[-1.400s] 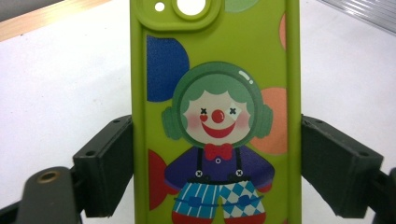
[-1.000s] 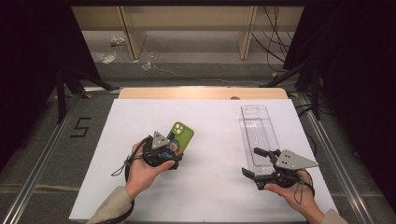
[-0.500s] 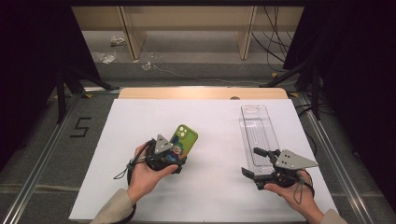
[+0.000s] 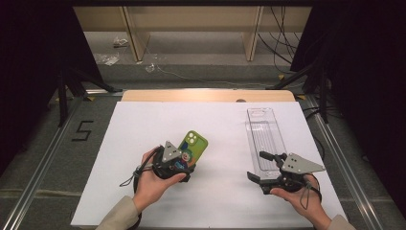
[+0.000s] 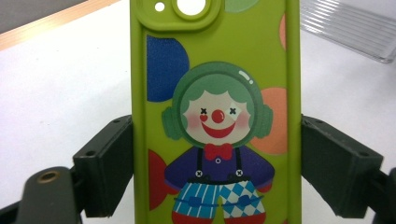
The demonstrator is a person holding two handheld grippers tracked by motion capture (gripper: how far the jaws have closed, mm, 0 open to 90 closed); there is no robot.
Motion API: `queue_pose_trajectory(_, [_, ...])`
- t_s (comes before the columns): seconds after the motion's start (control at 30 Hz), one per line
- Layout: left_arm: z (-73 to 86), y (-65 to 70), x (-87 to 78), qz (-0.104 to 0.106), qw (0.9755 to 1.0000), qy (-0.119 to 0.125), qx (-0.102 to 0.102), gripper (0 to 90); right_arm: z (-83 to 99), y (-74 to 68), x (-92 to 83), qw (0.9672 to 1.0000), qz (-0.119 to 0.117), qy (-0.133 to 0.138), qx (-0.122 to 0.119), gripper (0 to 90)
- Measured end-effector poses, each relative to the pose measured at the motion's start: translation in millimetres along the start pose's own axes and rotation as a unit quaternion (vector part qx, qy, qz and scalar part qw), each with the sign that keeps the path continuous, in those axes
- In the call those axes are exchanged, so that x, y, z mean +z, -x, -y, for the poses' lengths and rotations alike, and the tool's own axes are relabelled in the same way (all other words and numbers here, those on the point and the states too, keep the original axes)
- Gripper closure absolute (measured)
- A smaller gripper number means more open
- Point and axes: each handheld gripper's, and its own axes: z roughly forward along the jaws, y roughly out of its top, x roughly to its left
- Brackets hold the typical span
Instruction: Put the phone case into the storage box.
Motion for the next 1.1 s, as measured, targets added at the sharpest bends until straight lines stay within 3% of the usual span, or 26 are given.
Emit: queue_pose_trajectory(1.1, [-4.0,25.8,3.2,0.034,0.9991,0.002,0.027,16.3,-4.9,0.2,3.0,1.0000,0.007,0.004,0.003,16.7])
